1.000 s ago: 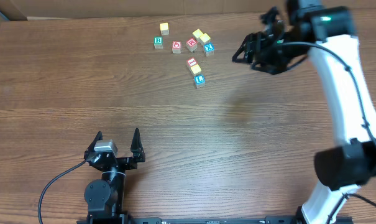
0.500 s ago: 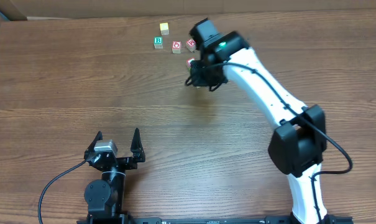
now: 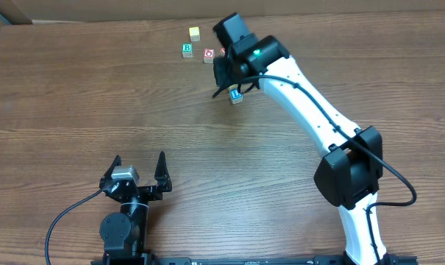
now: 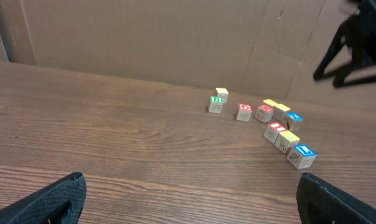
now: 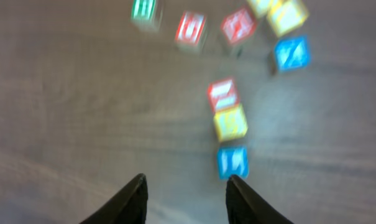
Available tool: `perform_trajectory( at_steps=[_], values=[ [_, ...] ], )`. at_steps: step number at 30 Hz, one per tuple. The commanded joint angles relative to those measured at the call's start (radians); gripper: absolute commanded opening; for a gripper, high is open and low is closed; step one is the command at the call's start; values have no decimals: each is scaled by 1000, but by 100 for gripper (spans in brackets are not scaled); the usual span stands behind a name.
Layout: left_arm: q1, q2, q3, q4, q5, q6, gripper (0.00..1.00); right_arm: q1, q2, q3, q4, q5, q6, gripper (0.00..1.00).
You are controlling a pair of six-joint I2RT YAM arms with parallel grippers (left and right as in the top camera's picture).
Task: Flip 4 blocks
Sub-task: 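Raise the right arm and move the right gripper over the block cluster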
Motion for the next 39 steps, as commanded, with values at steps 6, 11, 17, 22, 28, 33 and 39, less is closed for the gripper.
perform_trajectory(
  at_steps=[6,11,17,22,28,33,39],
  values=[
    [-5,-10,-4,-2,-6,22,100,-81,-4,21,150,24,-35,64],
    [-5,-10,-4,-2,-6,22,100,-81,31,19,226,26,-97,69],
    [-5,-10,-4,-2,-6,22,100,-100,117,15,352,34,-97,76],
    [-5,-10,-4,-2,-6,22,100,-118,210,15,467,33,-97,76],
    [-5,-10,-4,-2,-6,22,100,-118,305,14,598,34,-98,77],
    [-5,-10,-4,-2,-6,22,100,-120,364,14,711,79,-119,83],
    [-5,-10,-4,-2,-6,22,100,-121,396,10,835,145,-119,77]
  ],
)
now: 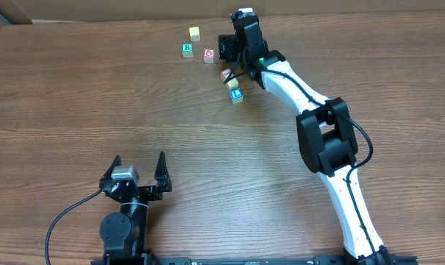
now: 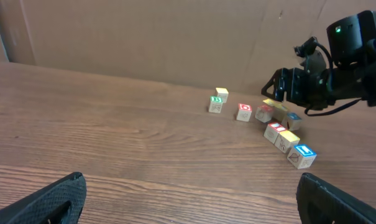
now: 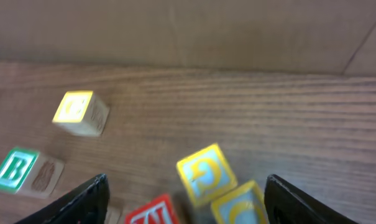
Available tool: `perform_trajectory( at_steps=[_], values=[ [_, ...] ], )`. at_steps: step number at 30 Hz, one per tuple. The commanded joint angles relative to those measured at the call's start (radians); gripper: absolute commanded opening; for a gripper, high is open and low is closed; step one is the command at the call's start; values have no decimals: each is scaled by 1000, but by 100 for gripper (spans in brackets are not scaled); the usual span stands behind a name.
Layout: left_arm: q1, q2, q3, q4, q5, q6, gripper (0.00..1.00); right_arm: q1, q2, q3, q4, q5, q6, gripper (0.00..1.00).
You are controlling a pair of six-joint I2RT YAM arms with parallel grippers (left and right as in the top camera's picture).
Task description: Flip 4 blocks
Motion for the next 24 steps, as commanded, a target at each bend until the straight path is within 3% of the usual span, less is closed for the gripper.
perform_trajectory(
  at_steps=[1,4,12,18,24],
  values=[
    [-5,-10,-4,-2,-6,22,100,-4,9,9,47,62,-4,72],
    [-5,-10,-4,-2,-6,22,100,-8,8,47,32,57,-3,64],
    [-5,-10,-4,-2,-6,22,100,-31,8,423,-282,35,8,58],
    [-5,-10,-4,-2,-6,22,100,-57,32,421,-307,-90,58,53],
    [-5,-10,-4,-2,-6,22,100,-57,111,420,-268,-86,54,48]
  ],
)
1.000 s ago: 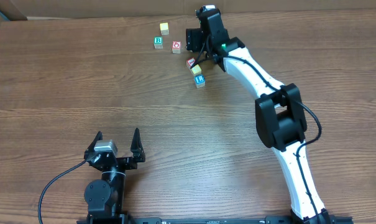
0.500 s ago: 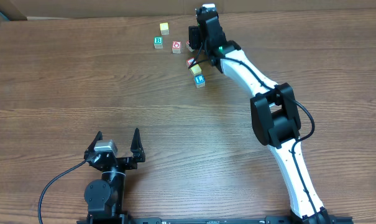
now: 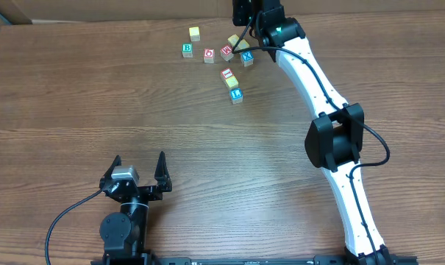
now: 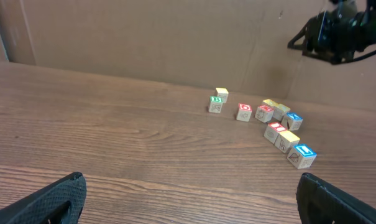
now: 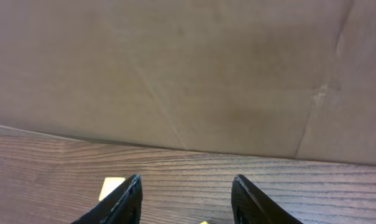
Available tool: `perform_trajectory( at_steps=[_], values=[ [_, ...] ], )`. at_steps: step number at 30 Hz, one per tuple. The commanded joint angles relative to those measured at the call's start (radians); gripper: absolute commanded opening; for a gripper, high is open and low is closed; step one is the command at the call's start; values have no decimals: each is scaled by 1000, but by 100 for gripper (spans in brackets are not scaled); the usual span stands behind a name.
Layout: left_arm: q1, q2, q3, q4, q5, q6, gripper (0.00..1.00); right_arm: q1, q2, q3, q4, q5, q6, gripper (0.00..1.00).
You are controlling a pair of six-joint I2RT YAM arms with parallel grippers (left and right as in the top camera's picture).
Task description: Flip 4 blocks
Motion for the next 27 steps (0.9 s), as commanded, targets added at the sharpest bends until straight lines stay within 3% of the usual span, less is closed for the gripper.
perform_trajectory(
  at_steps=[1,12,19,27],
  values=[
    [-5,-10,-4,-2,-6,22,100,5,76,-3,21,-23,8,48],
    [-5,-10,-4,-2,-6,22,100,4,188,-3,-4,-177,8,48],
    [-5,-10,-4,-2,-6,22,100,5,132,-2,-162,-397,8,27],
    [-5,-10,-4,-2,-6,22,100,3,-42,-2,-346,-340,-4,32]
  ],
)
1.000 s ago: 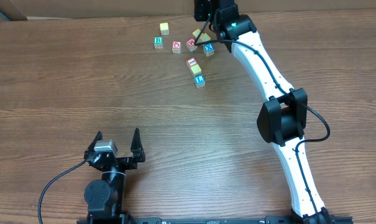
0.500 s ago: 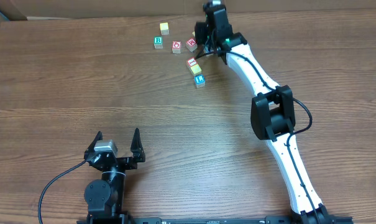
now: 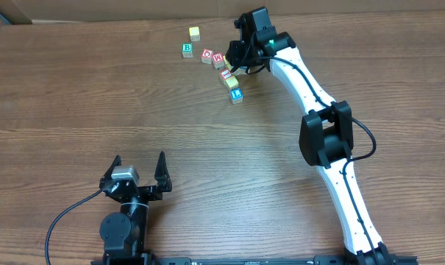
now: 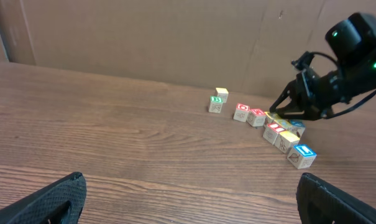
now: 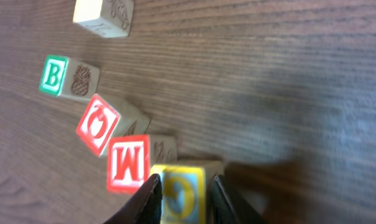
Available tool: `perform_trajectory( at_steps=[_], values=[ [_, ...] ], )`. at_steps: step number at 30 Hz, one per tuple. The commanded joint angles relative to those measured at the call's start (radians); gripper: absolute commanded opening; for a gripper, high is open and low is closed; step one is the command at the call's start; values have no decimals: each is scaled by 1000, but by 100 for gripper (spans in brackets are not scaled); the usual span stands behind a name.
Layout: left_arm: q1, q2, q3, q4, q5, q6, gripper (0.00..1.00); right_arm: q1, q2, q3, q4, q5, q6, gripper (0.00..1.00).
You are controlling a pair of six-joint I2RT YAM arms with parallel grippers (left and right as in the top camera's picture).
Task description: Flip 4 blocks
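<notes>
Several letter blocks lie in a curved row at the table's far side. My right gripper (image 5: 183,200) is down among them, its fingers (image 5: 151,198) pressed on both sides of a yellow G block (image 5: 183,190). Beside it are a red M block (image 5: 128,163), a red block (image 5: 97,124), a green B block (image 5: 54,76) and a cream block (image 5: 104,12). From overhead the right gripper (image 3: 235,63) covers the G block; a red block (image 3: 226,74), a yellow block (image 3: 231,82) and a blue block (image 3: 237,94) trail toward me. My left gripper (image 3: 140,171) rests open, far from them.
A cardboard wall (image 4: 175,37) stands behind the blocks. The right arm (image 3: 310,88) stretches from the table's near right across to the blocks. The left gripper (image 4: 188,193) sits low at the near edge of the wooden table (image 3: 97,110).
My right gripper was raised at the back, facing the cardboard wall. It is now down at table level, shut on the yellow G block. The red M block lies closer to the red block on its left.
The right gripper first hung over the near end of the block row. Then it was low among the back blocks with its fingers wide apart. After that it was raised toward the wall, and now it grips the yellow G block. The left arm stayed still throughout.
</notes>
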Motion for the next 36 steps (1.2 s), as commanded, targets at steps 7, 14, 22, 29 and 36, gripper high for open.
perform_trajectory(
  at_steps=[7,14,22,29,36],
  values=[
    [-5,-10,-4,-2,-6,22,100,-2,-342,4,-263,3,-10,49],
    [-5,-10,-4,-2,-6,22,100,37,-368,-20,-619,-19,0,52],
    [-5,-10,-4,-2,-6,22,100,163,-367,-329,-508,44,41,52],
    [-5,-10,-4,-2,-6,22,100,224,-367,-593,-174,232,86,49],
    [-5,-10,-4,-2,-6,22,100,214,-367,-654,-60,447,142,25]
  ],
)
